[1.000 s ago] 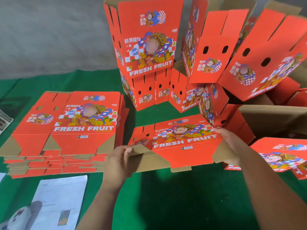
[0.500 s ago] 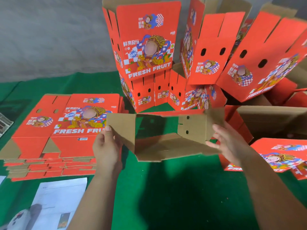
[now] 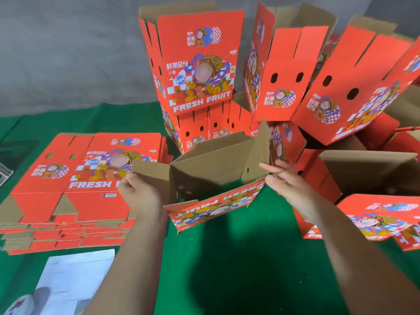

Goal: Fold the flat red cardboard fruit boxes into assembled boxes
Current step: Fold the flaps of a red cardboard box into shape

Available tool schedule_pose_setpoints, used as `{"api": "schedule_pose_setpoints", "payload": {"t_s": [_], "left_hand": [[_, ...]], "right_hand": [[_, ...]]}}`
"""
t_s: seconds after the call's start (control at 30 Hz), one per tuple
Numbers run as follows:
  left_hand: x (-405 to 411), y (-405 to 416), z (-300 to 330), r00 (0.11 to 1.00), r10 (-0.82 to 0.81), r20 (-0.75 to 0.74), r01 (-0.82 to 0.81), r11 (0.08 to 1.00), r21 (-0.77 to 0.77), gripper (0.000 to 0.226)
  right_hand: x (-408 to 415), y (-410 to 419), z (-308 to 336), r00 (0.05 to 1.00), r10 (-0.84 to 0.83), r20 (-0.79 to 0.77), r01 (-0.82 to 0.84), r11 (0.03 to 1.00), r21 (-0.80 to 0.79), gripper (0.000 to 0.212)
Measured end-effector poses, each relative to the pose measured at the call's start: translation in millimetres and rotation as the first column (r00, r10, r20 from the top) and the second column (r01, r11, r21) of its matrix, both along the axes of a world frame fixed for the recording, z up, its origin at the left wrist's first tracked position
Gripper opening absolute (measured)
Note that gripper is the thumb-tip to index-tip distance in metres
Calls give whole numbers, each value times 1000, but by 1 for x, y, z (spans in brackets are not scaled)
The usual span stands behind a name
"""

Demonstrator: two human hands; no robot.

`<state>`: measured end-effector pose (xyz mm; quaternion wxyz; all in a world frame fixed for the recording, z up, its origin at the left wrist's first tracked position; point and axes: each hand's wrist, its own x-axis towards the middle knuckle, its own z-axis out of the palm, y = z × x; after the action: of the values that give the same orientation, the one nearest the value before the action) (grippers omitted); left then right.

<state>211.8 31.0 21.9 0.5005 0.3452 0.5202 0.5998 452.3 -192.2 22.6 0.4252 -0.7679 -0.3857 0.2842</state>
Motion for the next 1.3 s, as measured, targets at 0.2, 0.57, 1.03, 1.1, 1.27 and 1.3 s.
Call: {"api": "schedule_pose_setpoints", "payload": {"t_s": [0.2,0.57,1.03,1.1,1.27,1.3], "left_hand": [[-8,5,-13,981,-99,-166,132,970,206,33],[-16,4,-22,926,-235,-294,309,922,235,58],[6,-30,-49,578,-243,-779,617,754,223,59],[4,-33,-49,533,-204,-821,616,758,212,67],[-1,-35,-53,521,-161,-838,564,802,197,86],[-2,-34,-52,555,-171,-814,561,799,215,84]], "right_hand": [[17,6,-26,967,79,244,-44,988,-148,57],[-8,22,-56,842,-452,294,402,890,215,43],[-57,54,-28,573,-126,810,47,992,121,64],[-58,61,-27,676,-41,736,56,998,5,62],[-50,78,-33,673,59,737,148,966,-213,81],[-51,80,-33,684,76,726,150,959,-242,85]]}}
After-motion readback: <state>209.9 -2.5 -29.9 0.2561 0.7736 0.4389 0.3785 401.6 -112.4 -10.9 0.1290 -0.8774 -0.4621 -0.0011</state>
